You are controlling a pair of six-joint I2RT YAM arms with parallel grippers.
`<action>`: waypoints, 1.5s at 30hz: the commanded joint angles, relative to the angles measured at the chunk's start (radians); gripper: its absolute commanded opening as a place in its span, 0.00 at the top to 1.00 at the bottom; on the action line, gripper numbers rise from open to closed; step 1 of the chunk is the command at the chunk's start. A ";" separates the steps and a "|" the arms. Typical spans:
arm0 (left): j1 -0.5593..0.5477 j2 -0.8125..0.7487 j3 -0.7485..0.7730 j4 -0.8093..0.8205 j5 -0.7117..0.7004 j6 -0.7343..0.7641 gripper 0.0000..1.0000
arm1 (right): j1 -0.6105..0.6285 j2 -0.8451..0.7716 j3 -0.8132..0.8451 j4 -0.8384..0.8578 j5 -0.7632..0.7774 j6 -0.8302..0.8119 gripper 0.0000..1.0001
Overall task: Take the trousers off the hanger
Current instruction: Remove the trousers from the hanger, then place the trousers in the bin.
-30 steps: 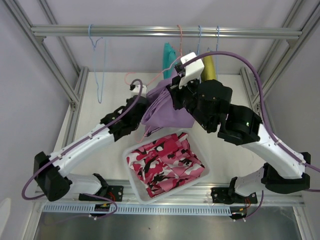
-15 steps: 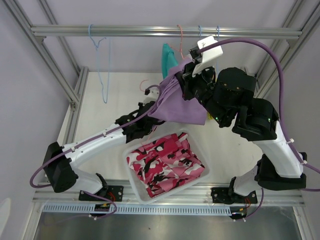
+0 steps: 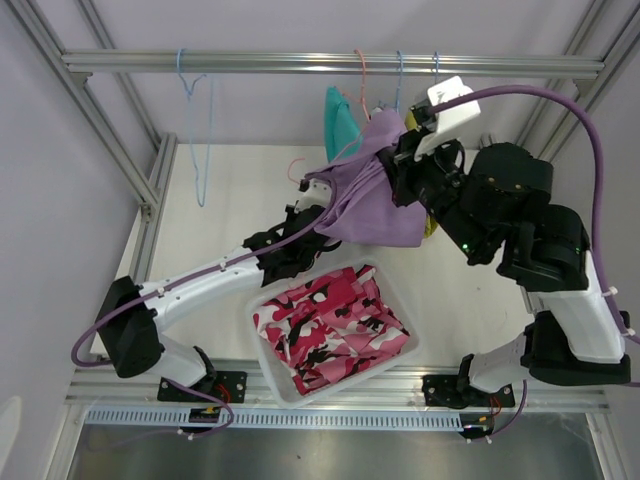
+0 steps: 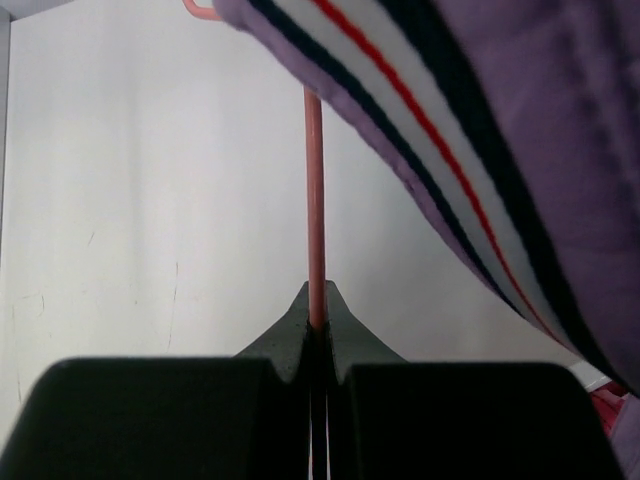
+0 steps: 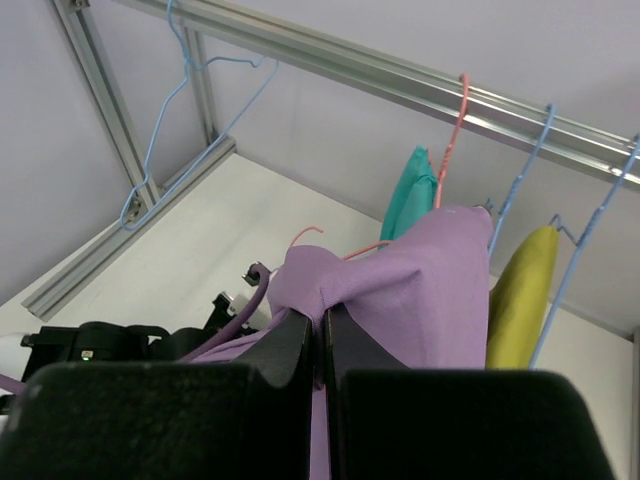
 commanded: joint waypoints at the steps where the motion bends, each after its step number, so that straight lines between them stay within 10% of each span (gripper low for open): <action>1: 0.003 0.023 -0.015 -0.079 -0.055 0.049 0.99 | 0.011 -0.144 0.016 0.218 0.040 -0.019 1.00; 28: 0.104 -0.044 -0.035 -0.060 -0.060 0.092 0.99 | 0.013 -0.461 -0.206 0.086 0.172 0.062 1.00; 45: 0.104 -0.359 -0.023 -0.053 0.014 0.078 0.99 | 0.013 -0.650 -0.722 0.163 -0.047 0.246 1.00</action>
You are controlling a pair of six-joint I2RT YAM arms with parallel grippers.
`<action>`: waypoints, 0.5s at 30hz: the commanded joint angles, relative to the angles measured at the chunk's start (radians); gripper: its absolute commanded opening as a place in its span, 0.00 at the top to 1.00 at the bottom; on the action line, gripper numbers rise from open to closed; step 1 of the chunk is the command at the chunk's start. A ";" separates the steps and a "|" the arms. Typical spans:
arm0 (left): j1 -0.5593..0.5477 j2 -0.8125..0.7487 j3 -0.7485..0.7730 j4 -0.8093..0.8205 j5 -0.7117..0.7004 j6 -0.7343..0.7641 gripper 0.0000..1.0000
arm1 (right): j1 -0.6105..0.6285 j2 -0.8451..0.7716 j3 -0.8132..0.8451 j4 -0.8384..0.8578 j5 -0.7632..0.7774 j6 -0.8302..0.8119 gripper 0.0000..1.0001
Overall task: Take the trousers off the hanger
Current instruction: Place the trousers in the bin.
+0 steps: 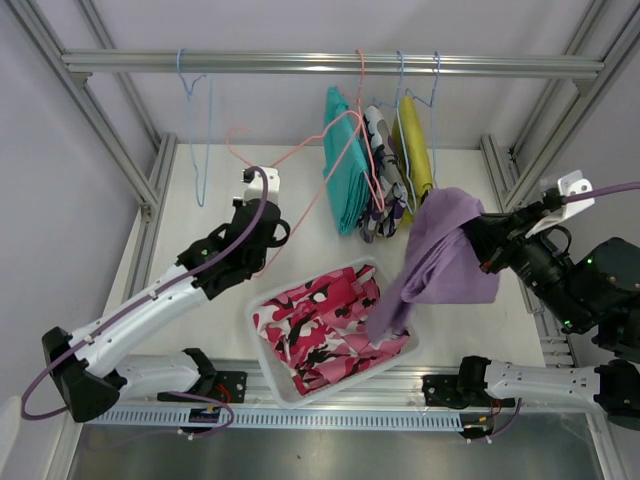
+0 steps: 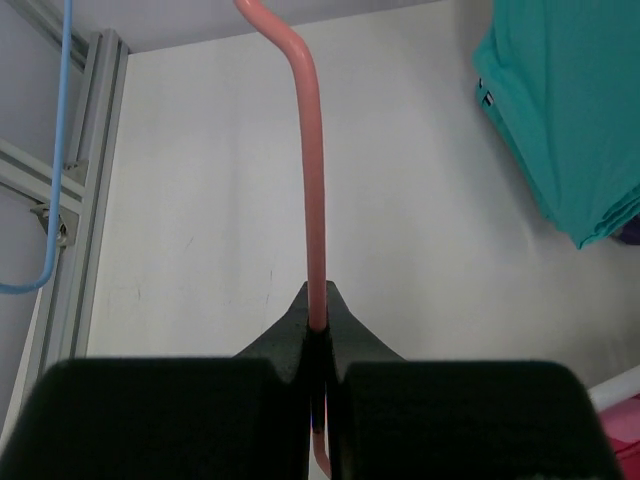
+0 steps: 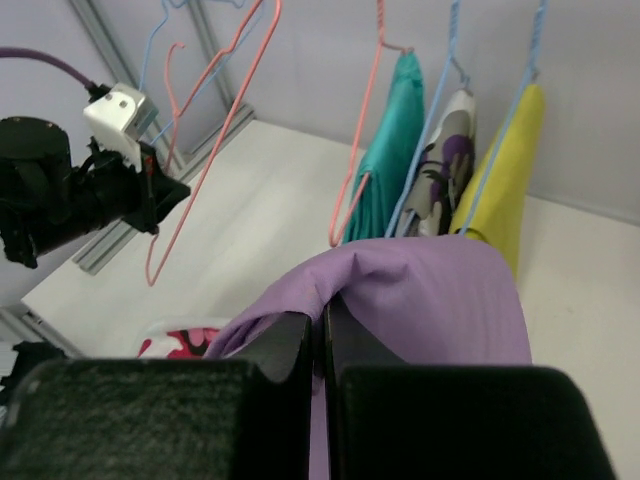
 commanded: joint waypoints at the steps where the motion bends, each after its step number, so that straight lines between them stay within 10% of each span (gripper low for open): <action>1: 0.006 -0.044 0.028 0.024 0.028 -0.015 0.99 | 0.003 0.000 -0.034 0.124 -0.068 0.070 1.00; 15: 0.006 -0.058 0.034 0.015 0.047 -0.021 0.99 | 0.003 0.068 -0.219 0.250 -0.192 0.148 1.00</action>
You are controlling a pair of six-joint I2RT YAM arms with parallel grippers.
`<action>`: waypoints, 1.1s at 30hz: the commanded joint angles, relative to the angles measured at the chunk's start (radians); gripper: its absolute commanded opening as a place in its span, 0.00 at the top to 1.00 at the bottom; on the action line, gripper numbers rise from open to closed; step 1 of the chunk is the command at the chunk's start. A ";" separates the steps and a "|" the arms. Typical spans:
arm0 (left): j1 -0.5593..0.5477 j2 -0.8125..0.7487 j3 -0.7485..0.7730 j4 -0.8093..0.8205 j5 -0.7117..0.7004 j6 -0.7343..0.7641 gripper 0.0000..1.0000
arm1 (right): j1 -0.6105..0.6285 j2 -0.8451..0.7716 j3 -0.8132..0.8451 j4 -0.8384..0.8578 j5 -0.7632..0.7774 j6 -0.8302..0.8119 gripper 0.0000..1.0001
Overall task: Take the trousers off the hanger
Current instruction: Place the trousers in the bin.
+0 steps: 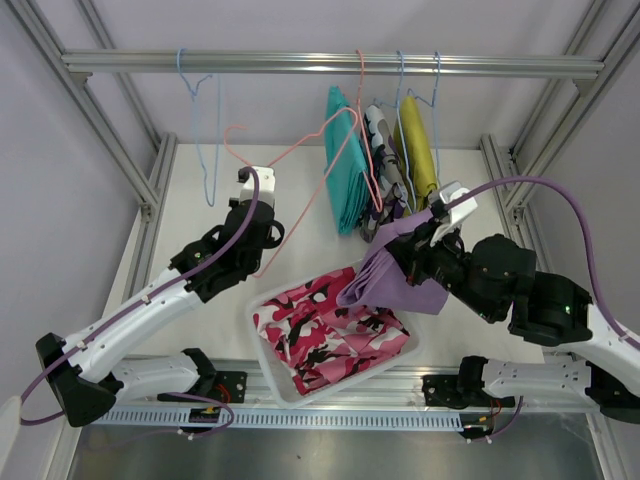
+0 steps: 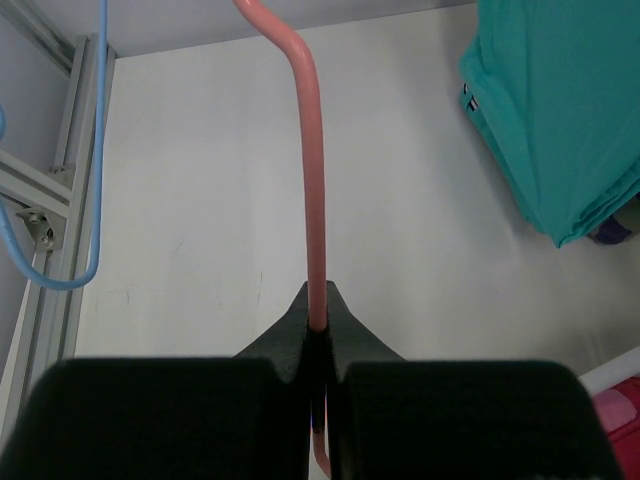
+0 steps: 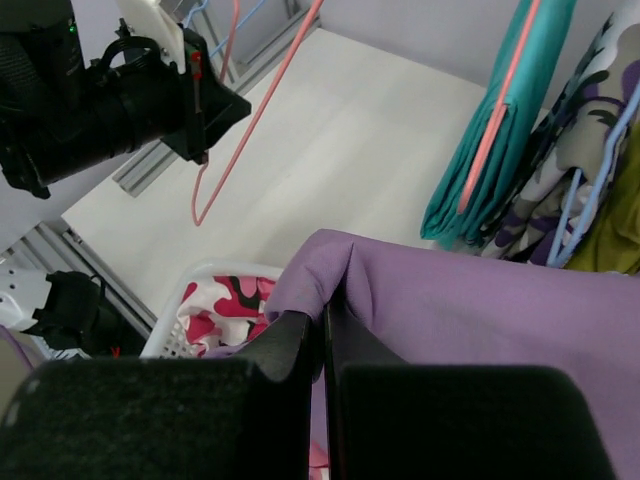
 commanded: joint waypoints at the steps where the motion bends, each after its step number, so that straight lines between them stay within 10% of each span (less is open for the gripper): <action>1: 0.006 -0.016 0.034 0.015 0.018 -0.014 0.99 | 0.003 -0.031 0.004 0.085 -0.040 0.041 1.00; 13: 0.004 -0.021 0.040 0.008 0.024 -0.025 0.99 | 0.024 -0.063 -0.246 0.199 -0.237 0.109 1.00; 33: -0.003 -0.047 0.037 0.010 0.018 -0.023 0.99 | 0.150 0.395 -0.315 0.534 -0.401 0.120 1.00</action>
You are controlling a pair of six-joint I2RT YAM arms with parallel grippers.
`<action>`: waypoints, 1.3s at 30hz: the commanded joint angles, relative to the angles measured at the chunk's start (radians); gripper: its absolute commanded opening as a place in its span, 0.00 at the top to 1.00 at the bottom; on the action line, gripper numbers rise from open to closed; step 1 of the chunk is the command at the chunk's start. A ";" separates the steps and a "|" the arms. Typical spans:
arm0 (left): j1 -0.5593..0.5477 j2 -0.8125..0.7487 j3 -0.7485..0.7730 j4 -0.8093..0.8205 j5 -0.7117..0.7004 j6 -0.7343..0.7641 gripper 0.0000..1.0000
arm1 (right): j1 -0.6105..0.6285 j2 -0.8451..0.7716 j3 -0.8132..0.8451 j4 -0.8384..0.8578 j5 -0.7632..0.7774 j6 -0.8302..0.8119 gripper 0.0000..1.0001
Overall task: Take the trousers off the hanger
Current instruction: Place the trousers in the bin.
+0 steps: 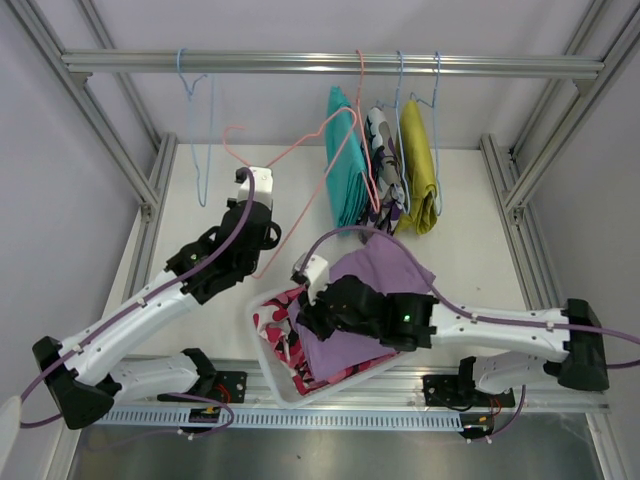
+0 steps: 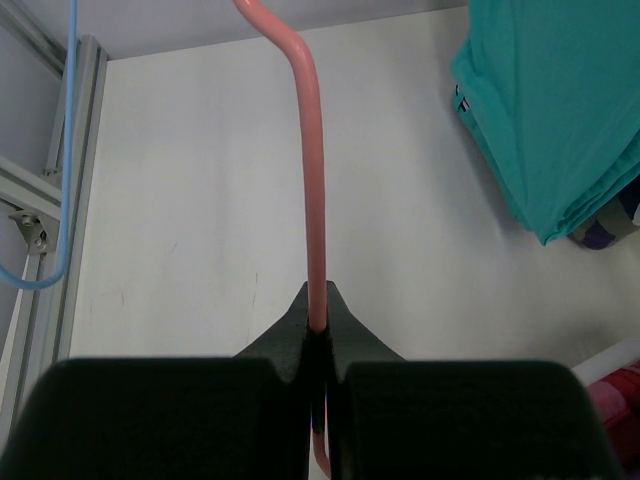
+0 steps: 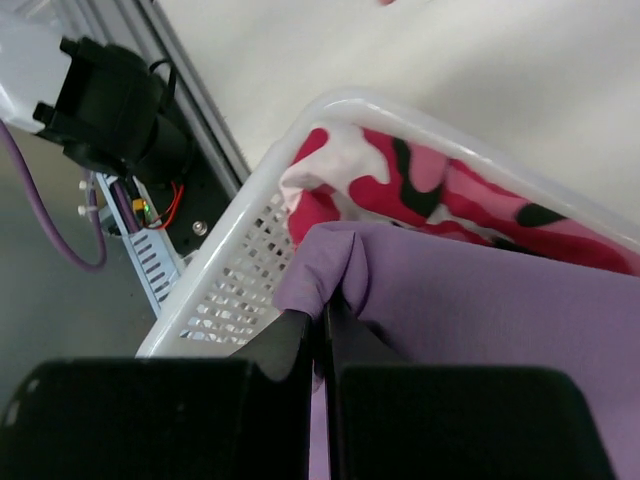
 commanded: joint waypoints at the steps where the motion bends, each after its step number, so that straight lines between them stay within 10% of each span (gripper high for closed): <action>1: -0.003 -0.029 0.039 0.017 -0.003 -0.020 0.99 | 0.047 0.088 0.058 0.154 -0.063 0.020 1.00; 12: -0.003 -0.037 0.040 0.014 -0.043 -0.020 0.99 | 0.162 0.206 0.038 0.216 -0.016 0.037 0.98; 18: -0.003 -0.037 0.042 0.014 -0.036 -0.020 0.99 | 0.211 0.163 0.042 0.132 0.007 0.060 0.50; 23: -0.003 -0.034 0.043 0.006 -0.029 -0.026 0.99 | 0.266 0.058 0.179 0.012 0.078 -0.002 0.47; 25: -0.003 -0.037 0.045 0.005 -0.030 -0.026 0.99 | 0.268 -0.005 0.190 -0.011 0.142 -0.023 0.54; 29: -0.003 -0.045 0.042 0.008 -0.032 -0.028 0.99 | 0.213 -0.074 0.179 -0.051 0.265 -0.046 1.00; 39: -0.003 -0.059 0.040 0.014 -0.040 -0.013 0.99 | -0.119 -0.052 -0.115 0.180 -0.015 0.035 1.00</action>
